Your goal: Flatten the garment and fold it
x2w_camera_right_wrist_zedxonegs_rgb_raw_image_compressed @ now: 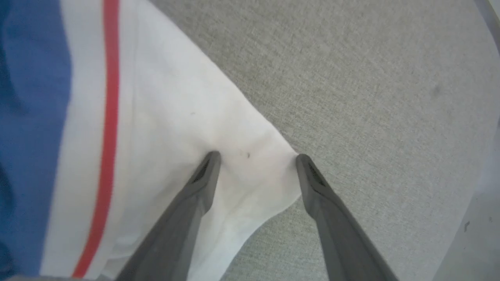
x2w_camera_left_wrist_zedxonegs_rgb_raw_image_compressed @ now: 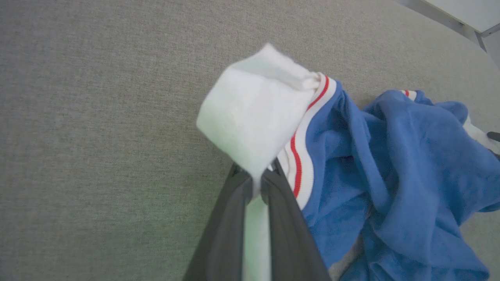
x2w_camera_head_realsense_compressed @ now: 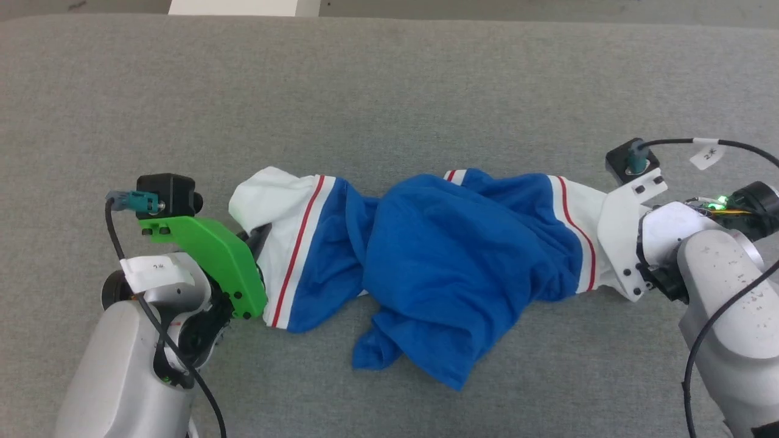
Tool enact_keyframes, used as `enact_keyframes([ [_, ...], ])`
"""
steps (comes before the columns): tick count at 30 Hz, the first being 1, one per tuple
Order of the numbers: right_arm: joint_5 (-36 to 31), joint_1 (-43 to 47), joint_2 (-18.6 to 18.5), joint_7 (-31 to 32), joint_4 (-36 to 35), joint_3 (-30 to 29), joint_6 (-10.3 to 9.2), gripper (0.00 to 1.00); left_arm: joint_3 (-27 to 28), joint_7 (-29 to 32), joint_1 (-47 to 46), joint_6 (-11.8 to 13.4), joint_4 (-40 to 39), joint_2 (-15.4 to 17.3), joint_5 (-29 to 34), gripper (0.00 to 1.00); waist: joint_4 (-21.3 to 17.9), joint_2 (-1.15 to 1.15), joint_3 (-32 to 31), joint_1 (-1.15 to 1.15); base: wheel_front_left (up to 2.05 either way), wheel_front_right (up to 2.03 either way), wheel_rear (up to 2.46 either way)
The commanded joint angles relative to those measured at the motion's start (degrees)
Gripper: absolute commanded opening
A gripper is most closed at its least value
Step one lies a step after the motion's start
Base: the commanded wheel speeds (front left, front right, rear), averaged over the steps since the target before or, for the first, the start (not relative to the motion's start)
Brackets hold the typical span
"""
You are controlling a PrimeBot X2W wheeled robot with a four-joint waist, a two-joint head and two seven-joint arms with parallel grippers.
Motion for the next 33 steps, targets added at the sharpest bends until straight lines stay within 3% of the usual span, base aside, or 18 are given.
enact_keyframes([
  [1,1.3,-0.1,-0.1,1.0,1.7,1.4,-0.06,1.0,0.0,-0.5,0.6,-0.2,-0.1,0.1,0.0,0.0,0.6,0.0,0.6,0.0,0.0,0.0,0.0],
  [3,3.0,0.0,-0.5,2.6,3.3,2.2,-0.06,0.95,0.1,-0.8,0.7,-0.3,0.1,-0.1,-0.4,0.0,0.7,0.0,0.6,0.0,0.0,0.0,0.0],
  [4,6.0,0.0,-0.2,4.9,4.5,0.7,-0.06,0.0,0.3,-1.4,0.6,-0.6,0.6,-0.2,-0.7,0.0,0.6,0.0,0.4,0.0,0.0,0.0,0.0],
  [8,8.3,-1.4,0.2,1.4,2.8,-3.1,-0.06,0.0,0.6,-2.5,0.1,-0.9,1.3,-0.3,-0.9,0.0,0.1,0.0,-0.7,0.0,0.0,0.0,0.0],
  [13,14.4,-4.1,3.7,-2.2,0.3,-11.2,-0.06,0.0,2.0,-5.3,-2.9,-2.0,1.9,0.5,-0.6,0.0,-0.7,0.0,-3.6,0.0,0.0,0.0,0.0],
  [16,19.3,-10.0,6.5,-3.4,-3.0,-17.4,-0.06,0.0,2.9,-6.2,-10.2,-2.9,3.5,2.9,1.0,0.0,-1.3,0.0,-6.0,0.0,0.0,0.0,0.0],
  [19,20.5,-15.1,8.1,-3.2,-4.5,-18.9,-0.06,0.0,3.4,-6.3,-16.1,-3.4,5.1,4.9,2.5,0.0,-1.8,0.0,-6.8,0.0,0.0,0.0,0.0],
  [20,20.0,-20.3,8.8,-3.2,-5.0,-19.3,-0.06,0.0,3.6,-6.7,-22.5,-3.7,7.0,6.7,4.4,0.0,-2.0,0.0,-6.9,0.0,0.0,0.0,0.0],
  [25,16.3,-30.5,10.9,-6.3,-2.4,-22.6,-0.06,0.0,3.5,-8.9,-34.6,-4.0,11.8,8.9,8.1,0.0,-2.3,0.0,-5.2,0.0,0.0,0.0,0.0],
  [33,8.7,-46.4,14.0,-18.0,5.3,-28.7,-0.06,0.0,0.1,-15.5,-51.5,-6.8,20.8,12.9,16.2,0.0,-3.8,0.0,0.9,0.0,0.0,0.0,0.0],
])
